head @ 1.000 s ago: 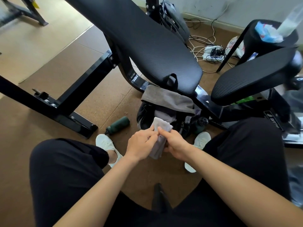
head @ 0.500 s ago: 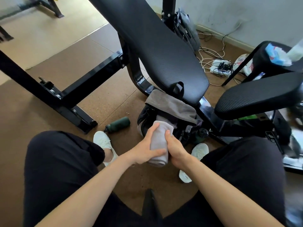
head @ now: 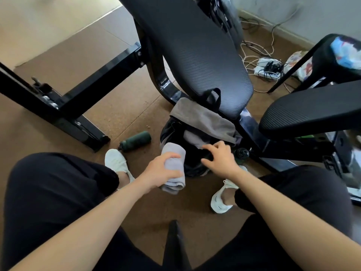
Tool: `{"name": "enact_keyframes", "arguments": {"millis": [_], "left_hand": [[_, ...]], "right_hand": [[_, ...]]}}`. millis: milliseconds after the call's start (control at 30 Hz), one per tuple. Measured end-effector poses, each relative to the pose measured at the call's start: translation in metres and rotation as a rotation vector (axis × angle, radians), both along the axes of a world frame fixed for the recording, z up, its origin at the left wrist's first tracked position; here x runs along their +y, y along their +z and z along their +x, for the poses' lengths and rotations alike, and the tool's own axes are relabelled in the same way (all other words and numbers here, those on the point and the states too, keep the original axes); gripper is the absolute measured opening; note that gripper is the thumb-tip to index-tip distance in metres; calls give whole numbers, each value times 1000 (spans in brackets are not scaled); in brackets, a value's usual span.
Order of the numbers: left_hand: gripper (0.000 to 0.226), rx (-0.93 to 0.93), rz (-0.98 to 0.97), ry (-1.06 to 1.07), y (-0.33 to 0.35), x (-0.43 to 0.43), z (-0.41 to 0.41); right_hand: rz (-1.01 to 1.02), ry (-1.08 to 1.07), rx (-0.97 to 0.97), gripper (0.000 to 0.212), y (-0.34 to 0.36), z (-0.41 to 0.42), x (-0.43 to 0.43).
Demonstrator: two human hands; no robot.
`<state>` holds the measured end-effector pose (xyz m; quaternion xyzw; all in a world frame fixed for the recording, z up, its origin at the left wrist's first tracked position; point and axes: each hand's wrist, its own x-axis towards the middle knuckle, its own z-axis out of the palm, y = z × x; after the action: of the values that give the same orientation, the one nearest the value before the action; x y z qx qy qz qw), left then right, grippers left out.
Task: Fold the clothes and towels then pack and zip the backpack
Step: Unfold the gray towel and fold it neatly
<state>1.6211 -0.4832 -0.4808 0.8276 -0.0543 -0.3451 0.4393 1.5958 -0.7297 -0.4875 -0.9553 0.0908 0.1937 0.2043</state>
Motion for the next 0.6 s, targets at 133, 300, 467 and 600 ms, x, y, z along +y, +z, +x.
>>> {"name": "enact_keyframes", "arguments": {"millis": [133,300,467,600], "left_hand": [[47,50,-49,100,-15,-10,23],[41,179,-91,246,-39,-35,45],[43,223,-87,318,-68,-71,64],[64,261,-68,268,-100,-100,80]], "right_hand": [[-352,233,10,62,-10,34,-43],[-464,353,17,57,-38,62,-56],[-490,351,-64,68,-43,88,-55],[-267,230,-142,66,-31,117,-80]]}}
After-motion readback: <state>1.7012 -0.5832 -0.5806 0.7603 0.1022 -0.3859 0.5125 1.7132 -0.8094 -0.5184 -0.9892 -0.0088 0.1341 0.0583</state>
